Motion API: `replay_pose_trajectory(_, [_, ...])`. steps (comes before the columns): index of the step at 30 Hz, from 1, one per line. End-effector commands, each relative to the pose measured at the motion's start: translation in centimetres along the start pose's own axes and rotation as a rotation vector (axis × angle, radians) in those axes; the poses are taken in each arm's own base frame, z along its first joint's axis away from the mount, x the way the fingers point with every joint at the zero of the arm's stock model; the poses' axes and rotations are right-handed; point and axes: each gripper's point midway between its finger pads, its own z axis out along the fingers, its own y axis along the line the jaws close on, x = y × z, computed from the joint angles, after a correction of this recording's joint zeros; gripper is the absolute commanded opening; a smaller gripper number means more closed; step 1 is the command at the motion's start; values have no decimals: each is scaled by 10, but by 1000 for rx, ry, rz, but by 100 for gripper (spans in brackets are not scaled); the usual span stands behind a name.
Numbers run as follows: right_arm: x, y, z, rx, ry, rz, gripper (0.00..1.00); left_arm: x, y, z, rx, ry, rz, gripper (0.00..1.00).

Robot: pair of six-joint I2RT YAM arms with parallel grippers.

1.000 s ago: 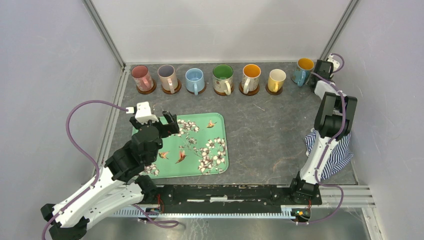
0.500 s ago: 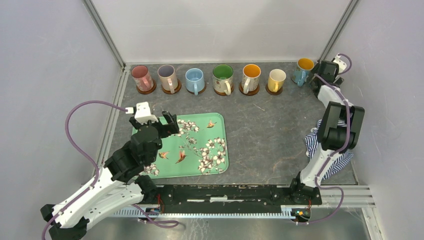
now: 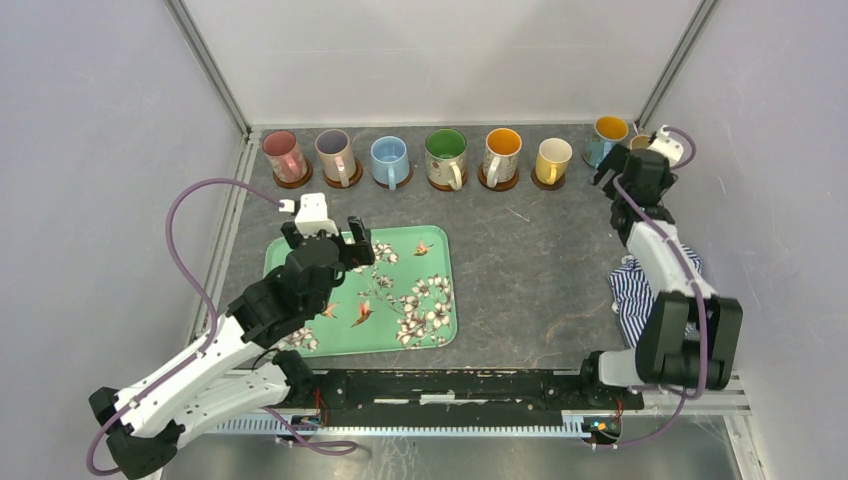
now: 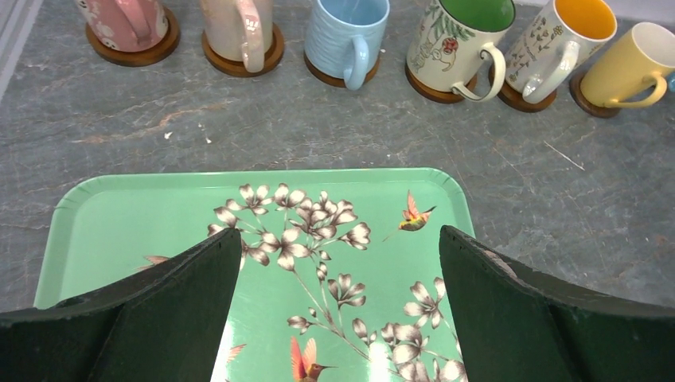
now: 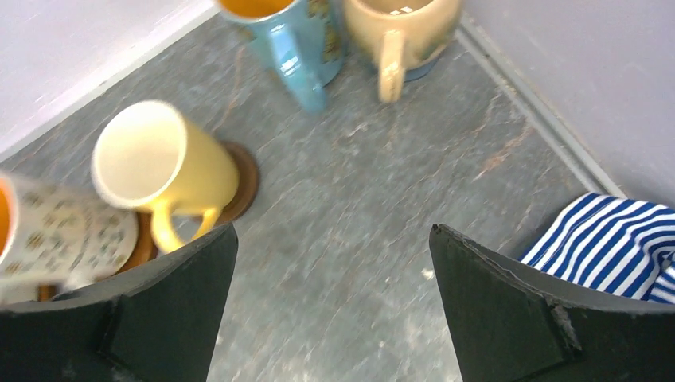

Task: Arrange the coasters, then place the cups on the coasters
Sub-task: Reset both arms

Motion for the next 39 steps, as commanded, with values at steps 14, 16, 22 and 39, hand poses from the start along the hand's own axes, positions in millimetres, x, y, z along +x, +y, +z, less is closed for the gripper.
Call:
replay_pose_trajectory(14, [62,107,-148,-538,-27,-189,98,-3,-45,20,37,112,7,100])
replay_pose_trajectory(16, [71,110,-156,-566,-15,-225,98,-1,-45,22,25,122,6,100])
replay_pose_trajectory(22, [75,113,-169,-619,-17,-273,98,3,-44,25,4,124,-10,100])
replay_pose_trajectory(39, [75,120,-175,-669,-23,-283,98,6,-46,28,4,131,-1,100])
